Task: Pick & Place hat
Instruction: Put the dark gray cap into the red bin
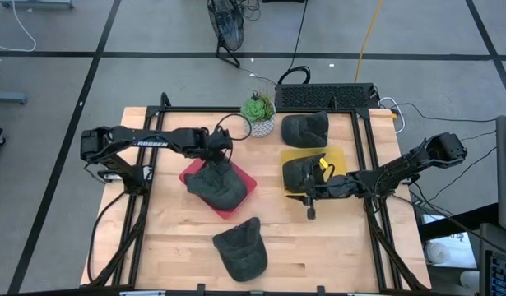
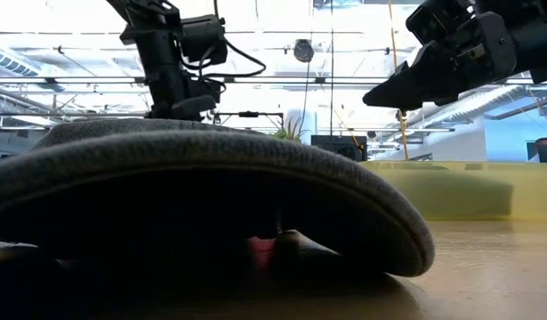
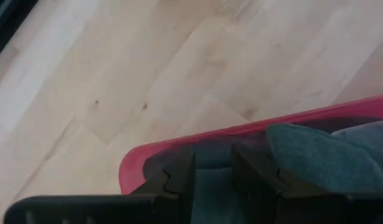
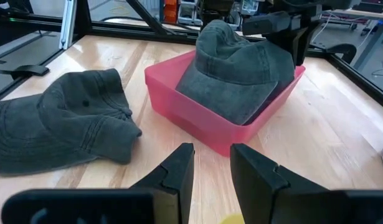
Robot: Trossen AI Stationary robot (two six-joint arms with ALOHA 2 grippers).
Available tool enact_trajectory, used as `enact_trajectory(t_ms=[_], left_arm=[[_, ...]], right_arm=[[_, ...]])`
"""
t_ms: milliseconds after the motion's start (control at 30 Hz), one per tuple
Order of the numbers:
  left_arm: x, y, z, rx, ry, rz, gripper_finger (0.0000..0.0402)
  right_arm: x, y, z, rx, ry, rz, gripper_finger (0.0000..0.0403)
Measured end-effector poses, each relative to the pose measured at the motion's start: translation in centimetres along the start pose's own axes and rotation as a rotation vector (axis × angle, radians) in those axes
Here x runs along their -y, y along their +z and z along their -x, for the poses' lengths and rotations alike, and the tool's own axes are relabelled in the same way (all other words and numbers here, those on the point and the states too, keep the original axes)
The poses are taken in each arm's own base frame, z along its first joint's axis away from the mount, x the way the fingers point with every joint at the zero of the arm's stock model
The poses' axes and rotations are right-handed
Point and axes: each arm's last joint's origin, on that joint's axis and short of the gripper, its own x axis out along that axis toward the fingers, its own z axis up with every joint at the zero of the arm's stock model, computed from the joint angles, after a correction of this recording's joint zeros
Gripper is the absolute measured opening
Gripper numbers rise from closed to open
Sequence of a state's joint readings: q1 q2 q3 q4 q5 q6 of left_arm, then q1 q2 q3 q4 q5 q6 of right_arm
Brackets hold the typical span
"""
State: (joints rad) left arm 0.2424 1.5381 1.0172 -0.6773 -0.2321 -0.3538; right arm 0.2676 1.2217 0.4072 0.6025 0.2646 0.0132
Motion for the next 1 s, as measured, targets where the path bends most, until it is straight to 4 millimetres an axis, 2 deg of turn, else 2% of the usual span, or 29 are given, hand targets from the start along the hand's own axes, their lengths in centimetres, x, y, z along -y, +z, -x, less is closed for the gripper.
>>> enact_trajectory(t_ms=[67, 200, 333, 433, 533, 633, 833, 1000], left_arm=[[-0.1, 0.0, 0.4, 0.015, -0.006, 0.0, 0.0108], [-0.6, 0.6, 2.5, 0.091, -0.025, 0.002, 0.0108], [-1.4, 1.3, 6.3, 0.224, 0.0, 0.008, 0.0108], [-2.0, 1.0, 9.2, 0.296, -0.018, 0.003, 0.0108], [-1.7, -0.1, 11.5, 0.336, -0.122, -0.076, 0.0108], [-0.7, -1.6, 12.8, 0.315, -0.195, -0.202, 0.0108], [2.3, -4.8, 13.8, 0.224, -0.258, -0.463, 0.0108], [4.3, -7.3, 14.6, 0.155, -0.309, -0.543, 0.0108]], right_arm=[[0.0, 0.1, 0.0, 0.008, 0.0, 0.002, 0.0091], [0.2, 1.1, 0.0, 0.109, -0.008, -0.021, 0.0091], [1.2, 1.9, -0.4, 0.171, -0.052, -0.014, 0.009], [2.2, 2.9, -1.0, 0.169, -0.091, -0.001, 0.0083], [3.1, 3.7, -2.0, 0.144, -0.071, 0.028, 0.0066], [3.9, 5.1, -3.5, 0.154, -0.055, 0.05, 0.0044], [5.7, 6.7, -7.3, 0.138, -0.05, 0.096, 0.0005], [7.5, 7.2, -10.8, 0.126, -0.039, 0.094, 0.0006]])
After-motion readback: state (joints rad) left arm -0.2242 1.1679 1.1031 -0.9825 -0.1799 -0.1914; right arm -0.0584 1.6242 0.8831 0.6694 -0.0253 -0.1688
